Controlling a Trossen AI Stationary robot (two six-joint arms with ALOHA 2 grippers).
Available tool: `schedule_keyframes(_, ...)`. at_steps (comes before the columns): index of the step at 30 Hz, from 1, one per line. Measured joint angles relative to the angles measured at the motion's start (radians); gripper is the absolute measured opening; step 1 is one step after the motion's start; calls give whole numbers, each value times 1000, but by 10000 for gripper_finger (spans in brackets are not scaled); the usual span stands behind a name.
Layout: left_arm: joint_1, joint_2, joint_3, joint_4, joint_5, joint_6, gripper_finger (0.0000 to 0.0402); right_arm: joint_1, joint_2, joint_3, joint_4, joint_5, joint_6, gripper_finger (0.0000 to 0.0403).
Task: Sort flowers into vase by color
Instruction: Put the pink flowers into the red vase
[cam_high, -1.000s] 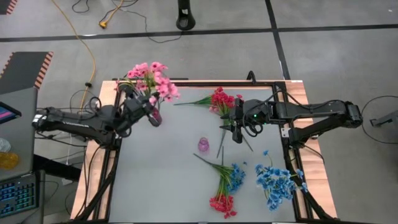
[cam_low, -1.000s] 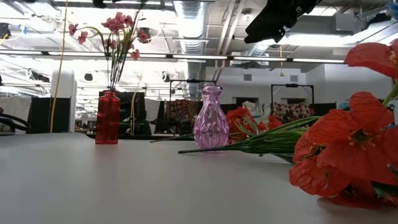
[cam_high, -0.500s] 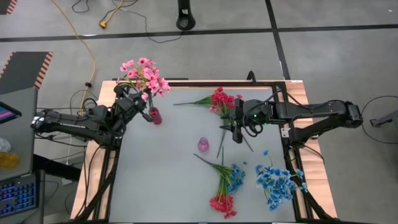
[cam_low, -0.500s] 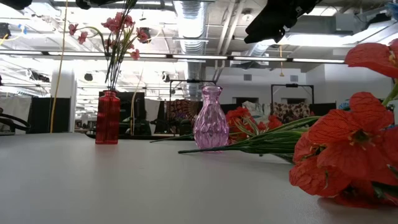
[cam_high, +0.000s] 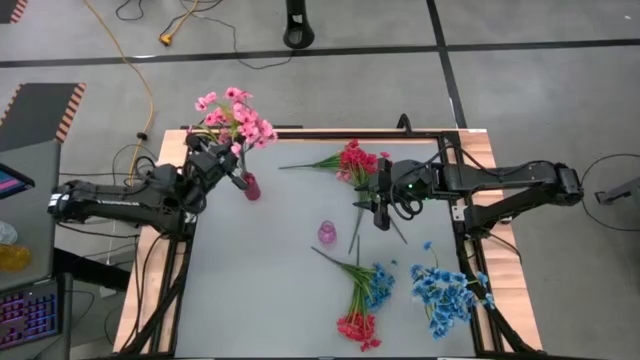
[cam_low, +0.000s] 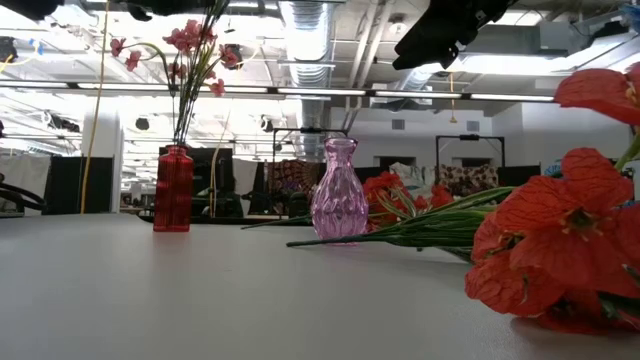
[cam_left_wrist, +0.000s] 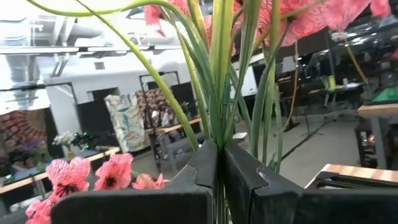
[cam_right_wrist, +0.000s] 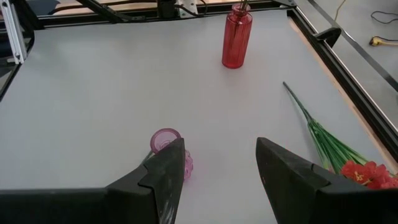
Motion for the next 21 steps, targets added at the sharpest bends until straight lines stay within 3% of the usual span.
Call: schedule_keyframes(21, 14, 38, 0, -84, -50, -93, 0, 0, 0, 0, 0, 0, 0, 224)
